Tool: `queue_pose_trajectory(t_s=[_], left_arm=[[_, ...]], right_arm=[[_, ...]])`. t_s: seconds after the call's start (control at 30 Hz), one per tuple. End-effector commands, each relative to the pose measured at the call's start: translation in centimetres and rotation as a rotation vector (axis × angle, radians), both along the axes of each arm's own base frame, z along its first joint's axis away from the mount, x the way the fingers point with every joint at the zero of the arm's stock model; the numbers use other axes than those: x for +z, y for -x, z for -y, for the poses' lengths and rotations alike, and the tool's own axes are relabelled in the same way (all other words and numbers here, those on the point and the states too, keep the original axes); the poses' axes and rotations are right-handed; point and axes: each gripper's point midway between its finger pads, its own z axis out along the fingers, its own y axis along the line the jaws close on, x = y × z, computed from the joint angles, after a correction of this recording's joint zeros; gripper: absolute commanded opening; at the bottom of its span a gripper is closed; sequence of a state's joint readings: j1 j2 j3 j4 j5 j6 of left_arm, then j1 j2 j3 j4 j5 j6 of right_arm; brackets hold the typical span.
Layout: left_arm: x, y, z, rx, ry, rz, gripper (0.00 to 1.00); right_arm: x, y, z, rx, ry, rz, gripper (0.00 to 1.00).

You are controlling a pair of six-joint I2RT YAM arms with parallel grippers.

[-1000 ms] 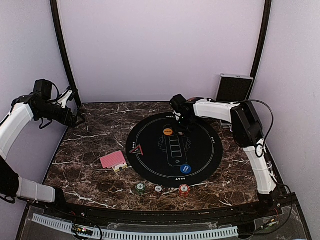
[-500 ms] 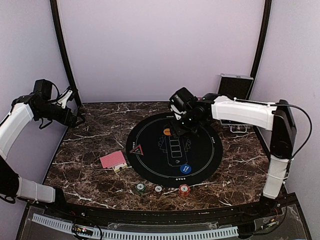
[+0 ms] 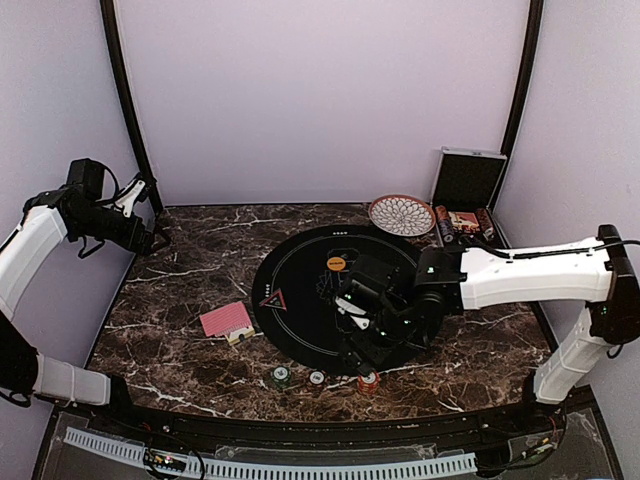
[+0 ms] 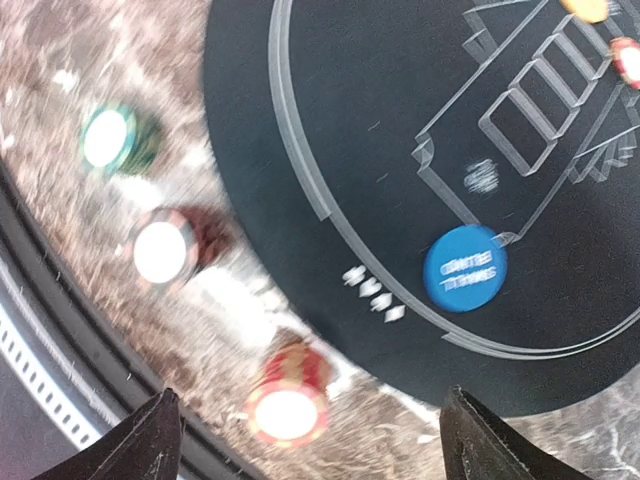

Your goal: Distribute texas hold em gaming equipment

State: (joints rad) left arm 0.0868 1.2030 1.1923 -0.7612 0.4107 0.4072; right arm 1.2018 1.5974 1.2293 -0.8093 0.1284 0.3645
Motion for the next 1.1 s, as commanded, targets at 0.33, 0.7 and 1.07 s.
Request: queue_pose_trajectory(t_s=[0.33, 0.7, 1.07], left_arm=[[0.4, 0.9, 0.3, -0.017, -0.001, 0.003, 0.99], [0.3, 0.8, 0.3, -0.016, -0.001, -0.002, 0.99], [0.3, 0.7, 0.2, -0.012, -0.005, -0.002, 0.99]], right_arm=[[-4.6, 3.1, -0.1, 0.065, 0.052, -0.097, 0.82], [-6.3, 3.1, 0.5, 0.071, 0.099, -0.082, 0.74], [-6.5, 3.0, 0.6, 0.062, 0.101, -0.073, 0.55]])
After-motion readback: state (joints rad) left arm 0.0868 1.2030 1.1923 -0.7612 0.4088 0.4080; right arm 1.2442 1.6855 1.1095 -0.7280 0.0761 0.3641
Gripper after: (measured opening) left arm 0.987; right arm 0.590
